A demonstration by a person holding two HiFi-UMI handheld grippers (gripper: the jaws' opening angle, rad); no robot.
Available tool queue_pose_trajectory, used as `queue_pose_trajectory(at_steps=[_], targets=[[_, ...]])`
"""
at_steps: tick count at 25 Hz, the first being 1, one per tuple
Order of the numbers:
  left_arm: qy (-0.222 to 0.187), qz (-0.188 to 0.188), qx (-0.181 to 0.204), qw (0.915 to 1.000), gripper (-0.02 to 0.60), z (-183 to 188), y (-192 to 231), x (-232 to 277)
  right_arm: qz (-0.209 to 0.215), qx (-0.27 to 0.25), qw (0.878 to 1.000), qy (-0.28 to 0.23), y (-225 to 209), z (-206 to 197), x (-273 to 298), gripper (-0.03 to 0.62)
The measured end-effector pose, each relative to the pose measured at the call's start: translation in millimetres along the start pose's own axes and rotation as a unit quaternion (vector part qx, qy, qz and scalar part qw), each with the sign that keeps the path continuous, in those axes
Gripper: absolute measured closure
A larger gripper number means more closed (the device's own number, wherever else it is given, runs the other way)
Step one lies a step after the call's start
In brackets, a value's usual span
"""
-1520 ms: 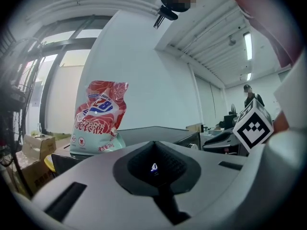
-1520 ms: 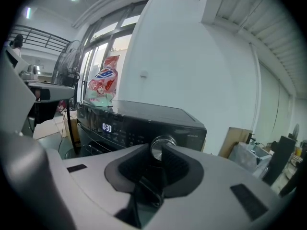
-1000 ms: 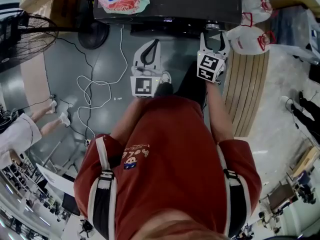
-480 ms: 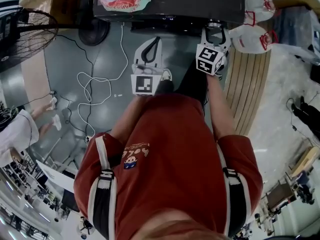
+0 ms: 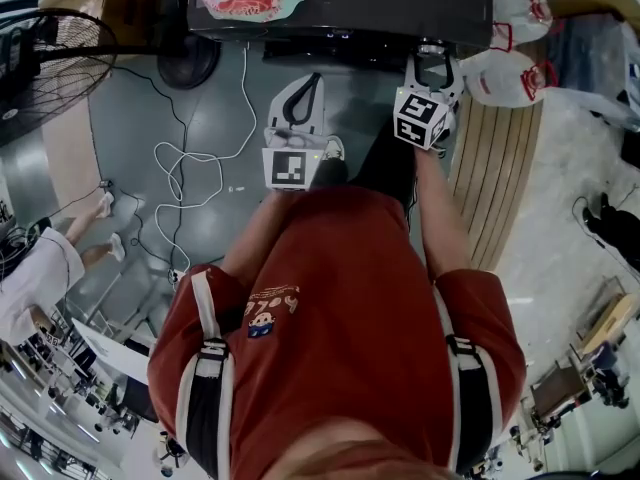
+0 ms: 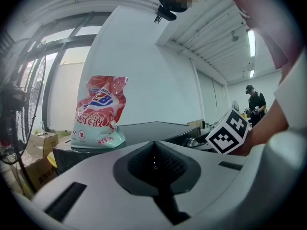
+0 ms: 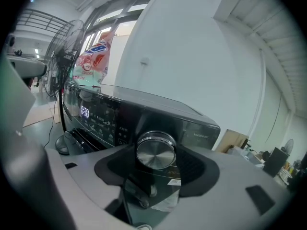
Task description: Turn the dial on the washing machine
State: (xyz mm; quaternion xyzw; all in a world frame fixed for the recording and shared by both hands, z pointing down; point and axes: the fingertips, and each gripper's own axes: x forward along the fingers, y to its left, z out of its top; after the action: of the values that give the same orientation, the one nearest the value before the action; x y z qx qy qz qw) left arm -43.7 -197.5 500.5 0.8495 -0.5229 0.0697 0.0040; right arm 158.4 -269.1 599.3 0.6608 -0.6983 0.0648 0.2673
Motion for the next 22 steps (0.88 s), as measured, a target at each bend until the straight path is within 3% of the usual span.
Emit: queue_pose_trajectory(at_steps=[4, 15, 22], targets=[[0.001, -0.001, -0.002, 1.0, 0.572, -0.8, -1.1, 0.2, 0.007, 0.02, 1.0, -0.001, -0.8, -2.3, 0.8, 0.321], [-0.005, -0.008, 0.005, 0.9999, 0.572, 3.9, -1.5, 2.1, 0.061, 0.174, 0.983, -0.016, -4.1, -5.6, 3.0, 0.321], [-0.007, -0.004, 0.001, 1.0, 0.572, 4.3, -1.6, 0.7, 0.062, 0.177, 0.982, -0.015, -4.5, -5.8, 3.3, 0.321]])
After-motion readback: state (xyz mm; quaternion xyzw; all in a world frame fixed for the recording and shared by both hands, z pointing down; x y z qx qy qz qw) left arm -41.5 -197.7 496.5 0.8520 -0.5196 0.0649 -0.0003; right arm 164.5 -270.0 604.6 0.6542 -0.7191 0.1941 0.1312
